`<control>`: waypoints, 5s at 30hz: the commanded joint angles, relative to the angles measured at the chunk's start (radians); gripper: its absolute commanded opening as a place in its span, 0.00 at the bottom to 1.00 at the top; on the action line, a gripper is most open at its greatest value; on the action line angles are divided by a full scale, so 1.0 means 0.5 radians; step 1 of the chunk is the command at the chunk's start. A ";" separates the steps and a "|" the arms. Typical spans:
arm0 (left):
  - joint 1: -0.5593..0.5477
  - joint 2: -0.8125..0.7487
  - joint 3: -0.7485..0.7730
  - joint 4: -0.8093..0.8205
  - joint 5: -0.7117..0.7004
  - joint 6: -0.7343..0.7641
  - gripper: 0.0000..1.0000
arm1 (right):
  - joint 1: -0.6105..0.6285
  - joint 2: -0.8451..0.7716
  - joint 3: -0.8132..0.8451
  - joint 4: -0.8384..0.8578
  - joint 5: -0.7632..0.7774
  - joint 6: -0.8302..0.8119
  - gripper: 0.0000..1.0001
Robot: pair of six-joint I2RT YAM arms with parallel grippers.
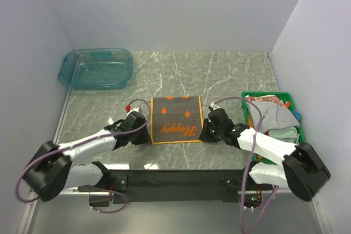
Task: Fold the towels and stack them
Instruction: Fold the towel
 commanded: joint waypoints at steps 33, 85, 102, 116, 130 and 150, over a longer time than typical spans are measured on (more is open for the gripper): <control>0.553 1.421 1.073 0.804 0.252 0.182 0.39 | -0.605 1.332 0.766 1.405 -0.319 0.315 0.51; 0.535 0.980 1.345 -0.006 -0.058 0.793 0.68 | -0.617 1.940 2.533 -1.090 -0.549 -2.068 0.46; 0.516 1.026 1.416 -0.064 -0.079 0.820 0.68 | -0.534 2.124 2.589 -1.118 -0.356 -2.111 0.45; 0.519 1.255 1.763 -0.313 -0.073 1.176 0.70 | -0.519 2.112 2.509 -1.109 -0.346 -2.136 0.00; 0.575 1.541 1.987 -0.392 0.270 1.559 0.58 | -0.519 2.084 2.469 -1.075 -0.300 -2.115 0.00; 0.581 1.780 2.057 -0.567 0.246 1.621 0.44 | -0.516 2.072 2.454 -1.032 -0.227 -2.081 0.00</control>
